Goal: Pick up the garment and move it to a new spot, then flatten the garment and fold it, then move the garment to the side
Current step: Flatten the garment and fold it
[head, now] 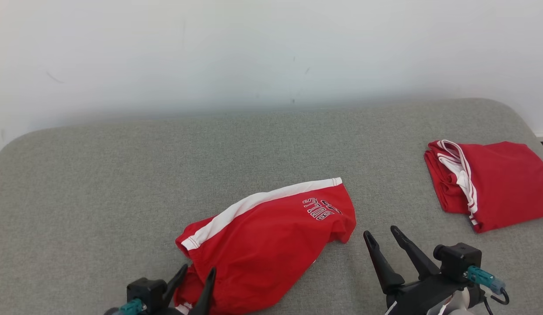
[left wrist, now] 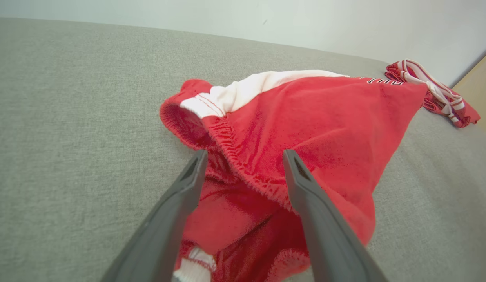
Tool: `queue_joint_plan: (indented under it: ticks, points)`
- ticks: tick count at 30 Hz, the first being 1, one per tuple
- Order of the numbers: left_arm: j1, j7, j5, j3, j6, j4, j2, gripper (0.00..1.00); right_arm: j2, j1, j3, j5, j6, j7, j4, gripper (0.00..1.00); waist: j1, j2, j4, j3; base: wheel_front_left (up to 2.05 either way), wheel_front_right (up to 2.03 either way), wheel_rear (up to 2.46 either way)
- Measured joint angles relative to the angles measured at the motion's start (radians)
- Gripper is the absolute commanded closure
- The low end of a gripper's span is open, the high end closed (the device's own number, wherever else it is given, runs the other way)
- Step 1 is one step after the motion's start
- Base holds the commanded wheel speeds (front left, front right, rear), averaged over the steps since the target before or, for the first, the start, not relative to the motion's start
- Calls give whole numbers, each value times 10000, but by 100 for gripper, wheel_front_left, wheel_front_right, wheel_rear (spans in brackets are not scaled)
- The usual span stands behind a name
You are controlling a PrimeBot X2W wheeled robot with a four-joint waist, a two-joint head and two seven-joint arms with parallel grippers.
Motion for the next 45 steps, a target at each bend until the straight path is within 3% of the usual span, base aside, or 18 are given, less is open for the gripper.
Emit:
queue_joint_plan:
  ticks: [8, 18, 29, 37, 45]
  points:
    - [-32, 102, -2, 336, 412, -1133, 324, 0, -69, -784, -86, 8, -2, 552, 623, 0, 1, 0, 33, -13, 0, 0, 0]
    - [-945, 1544, -347, 387, 541, -1325, 226, 0, 54, -3107, 23, 0, -59, 1992, 2138, 0, 2, 1, 68, 444, 0, 0, 0]
    - [-1959, 3141, -399, 391, 811, -1329, 192, 0, 857, -5532, 493, -38, -84, 3545, 4815, 0, 3, 2, 363, 1454, 0, 0, 0]
    - [-2133, 4153, -219, 205, 1164, -1618, 339, 0, 1440, -6470, 612, -128, -2, 4071, 6291, 0, 3, 1, 662, 2072, 0, 0, 0]
    - [-2148, 4886, -238, 173, 1248, -1896, 360, 0, 1618, -6807, 836, -196, 92, 4353, 7476, 0, 3, 1, 835, 2345, 0, 0, 0]
